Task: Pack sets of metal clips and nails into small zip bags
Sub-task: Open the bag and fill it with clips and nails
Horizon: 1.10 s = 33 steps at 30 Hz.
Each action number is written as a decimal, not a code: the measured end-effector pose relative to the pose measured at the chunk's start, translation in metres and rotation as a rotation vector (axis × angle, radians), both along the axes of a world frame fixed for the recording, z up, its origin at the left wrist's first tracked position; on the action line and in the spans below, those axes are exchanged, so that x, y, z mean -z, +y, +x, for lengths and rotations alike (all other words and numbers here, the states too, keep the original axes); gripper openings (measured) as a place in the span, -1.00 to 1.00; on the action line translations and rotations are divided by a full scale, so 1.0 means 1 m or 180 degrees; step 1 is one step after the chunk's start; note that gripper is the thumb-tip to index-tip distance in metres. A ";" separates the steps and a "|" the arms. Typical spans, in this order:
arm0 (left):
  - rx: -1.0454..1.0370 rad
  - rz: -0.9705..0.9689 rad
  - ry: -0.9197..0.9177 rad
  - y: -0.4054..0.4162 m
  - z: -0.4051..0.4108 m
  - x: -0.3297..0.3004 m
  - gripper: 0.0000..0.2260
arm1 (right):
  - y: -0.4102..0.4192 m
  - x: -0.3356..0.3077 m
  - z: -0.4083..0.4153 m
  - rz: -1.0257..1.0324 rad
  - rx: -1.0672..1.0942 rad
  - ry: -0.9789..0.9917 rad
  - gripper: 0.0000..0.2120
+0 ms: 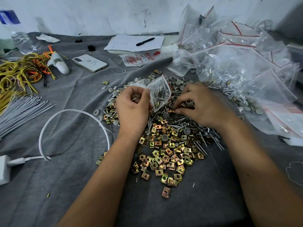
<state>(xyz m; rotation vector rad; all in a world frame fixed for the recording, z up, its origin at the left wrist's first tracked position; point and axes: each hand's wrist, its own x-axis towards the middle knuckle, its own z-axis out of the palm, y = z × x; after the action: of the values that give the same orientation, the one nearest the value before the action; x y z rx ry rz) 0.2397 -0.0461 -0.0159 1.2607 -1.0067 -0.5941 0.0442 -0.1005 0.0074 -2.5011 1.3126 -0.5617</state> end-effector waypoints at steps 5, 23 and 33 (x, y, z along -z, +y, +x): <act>-0.0016 -0.0010 -0.0006 -0.001 -0.001 0.000 -0.88 | -0.003 0.009 0.010 -0.0254 0.0295 0.0407 -0.66; -0.0053 0.0066 0.0054 0.000 0.000 -0.002 -0.88 | -0.008 0.004 -0.001 -0.0019 0.0827 -0.0830 -0.76; -0.0057 0.0083 0.0014 0.000 -0.001 -0.002 -0.86 | -0.004 -0.001 -0.001 0.1975 0.0133 -0.2959 -0.95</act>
<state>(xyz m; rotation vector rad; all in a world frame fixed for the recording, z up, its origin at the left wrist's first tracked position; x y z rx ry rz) 0.2392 -0.0460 -0.0137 1.2895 -0.9858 -0.5976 0.0435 -0.1045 0.0088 -1.4083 0.9418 -0.9741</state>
